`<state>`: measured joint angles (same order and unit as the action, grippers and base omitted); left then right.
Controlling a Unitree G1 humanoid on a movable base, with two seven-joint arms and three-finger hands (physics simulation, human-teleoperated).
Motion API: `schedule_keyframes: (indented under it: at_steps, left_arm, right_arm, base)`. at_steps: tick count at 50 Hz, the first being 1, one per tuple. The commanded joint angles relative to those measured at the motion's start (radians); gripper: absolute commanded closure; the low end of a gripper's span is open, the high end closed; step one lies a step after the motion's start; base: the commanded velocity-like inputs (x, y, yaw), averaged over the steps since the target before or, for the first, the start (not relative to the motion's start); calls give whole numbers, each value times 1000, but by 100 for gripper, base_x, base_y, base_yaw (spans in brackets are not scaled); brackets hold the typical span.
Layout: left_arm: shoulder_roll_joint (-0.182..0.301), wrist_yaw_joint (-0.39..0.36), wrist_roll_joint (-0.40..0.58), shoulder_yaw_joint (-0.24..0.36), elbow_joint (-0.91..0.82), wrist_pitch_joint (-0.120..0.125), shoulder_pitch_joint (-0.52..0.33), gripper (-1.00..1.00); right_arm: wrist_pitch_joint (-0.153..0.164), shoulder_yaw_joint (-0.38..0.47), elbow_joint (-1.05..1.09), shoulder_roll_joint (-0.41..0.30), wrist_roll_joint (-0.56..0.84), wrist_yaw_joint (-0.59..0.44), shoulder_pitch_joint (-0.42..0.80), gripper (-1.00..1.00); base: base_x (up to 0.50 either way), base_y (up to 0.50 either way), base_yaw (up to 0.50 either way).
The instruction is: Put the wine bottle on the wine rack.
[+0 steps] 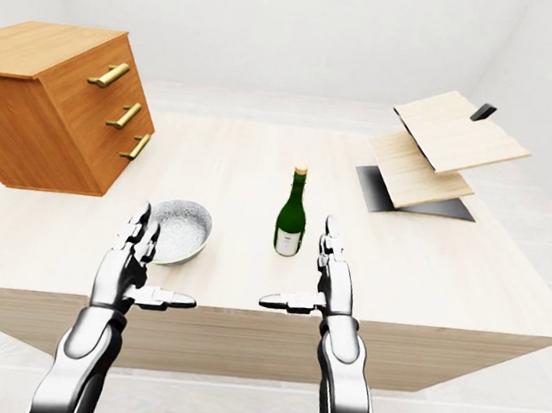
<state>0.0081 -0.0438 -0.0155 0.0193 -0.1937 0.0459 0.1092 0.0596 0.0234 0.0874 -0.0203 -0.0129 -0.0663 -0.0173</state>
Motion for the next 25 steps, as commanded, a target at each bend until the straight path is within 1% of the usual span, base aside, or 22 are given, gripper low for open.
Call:
schedule_keyframes:
  at_steps: [1, 5, 9, 14, 17, 23, 25]
  left_arm:
    - [-3, -5, 4, -10, -66, 27, 26, -100]
    - [-2, -6, 6, -10, -72, 32, 24, -100]
    - [-2, -6, 4, -6, -88, 41, 26, -100]
    - [-1, -7, 4, -4, -105, 41, 26, -100]
    - [-1, -9, 5, -5, -127, 41, 29, -100]
    - [-3, -10, 6, -4, -118, 41, 31, -100]
    - [-4, -11, 6, -5, -113, 41, 34, -100]
  right_arm:
    - [28, -3, 53, 2, 2, -13, -12, -100]
    - [28, 3, 67, -3, 5, -14, 0, -100]
    - [28, 5, 82, -3, 8, -14, 4, -100]
    - [28, 6, 77, 0, 7, -15, 2, -100]
    - [28, 0, 93, 2, 10, -16, -3, -100]
    - [28, 3, 107, 1, 6, -18, 2, -100]
    - [28, 3, 109, 1, 4, -21, 1, -100]
  base:
    - [-16, -26, 0]
    - [-16, -31, 0]
    - [-17, -34, 0]
    - [-16, -33, 0]
    - [-17, -3, 0]
    - [-14, 0, 0]
    - [-2, -21, 0]
